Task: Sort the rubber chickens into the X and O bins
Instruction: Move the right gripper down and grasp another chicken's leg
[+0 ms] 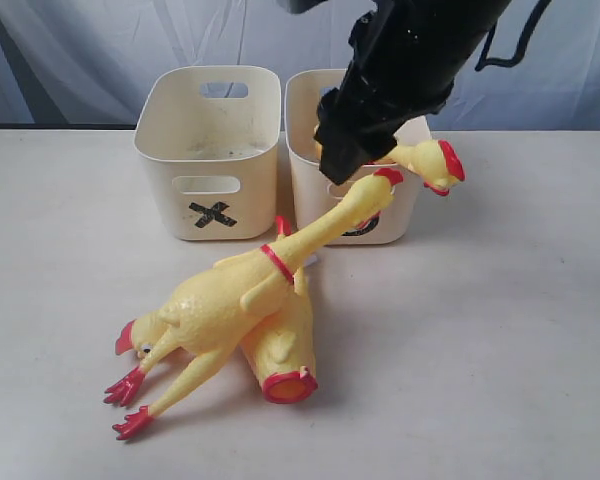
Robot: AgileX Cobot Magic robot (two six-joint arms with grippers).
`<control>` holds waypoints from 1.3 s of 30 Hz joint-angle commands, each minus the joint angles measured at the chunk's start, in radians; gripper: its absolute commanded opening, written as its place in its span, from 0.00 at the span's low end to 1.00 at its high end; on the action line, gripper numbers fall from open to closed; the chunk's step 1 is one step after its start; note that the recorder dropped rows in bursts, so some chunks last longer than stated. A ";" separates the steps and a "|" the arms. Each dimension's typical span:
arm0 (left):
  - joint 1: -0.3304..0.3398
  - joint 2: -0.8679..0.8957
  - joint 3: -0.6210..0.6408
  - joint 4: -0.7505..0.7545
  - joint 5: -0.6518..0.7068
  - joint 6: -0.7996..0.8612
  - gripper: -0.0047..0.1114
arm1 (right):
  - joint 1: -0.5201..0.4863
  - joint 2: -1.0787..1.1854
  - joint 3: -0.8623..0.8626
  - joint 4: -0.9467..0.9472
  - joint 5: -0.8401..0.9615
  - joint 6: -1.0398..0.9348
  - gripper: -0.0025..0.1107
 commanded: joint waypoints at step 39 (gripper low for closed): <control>-0.001 -0.002 0.001 0.003 -0.006 -0.003 0.04 | 0.118 0.096 0.191 -0.448 -0.269 -0.488 0.55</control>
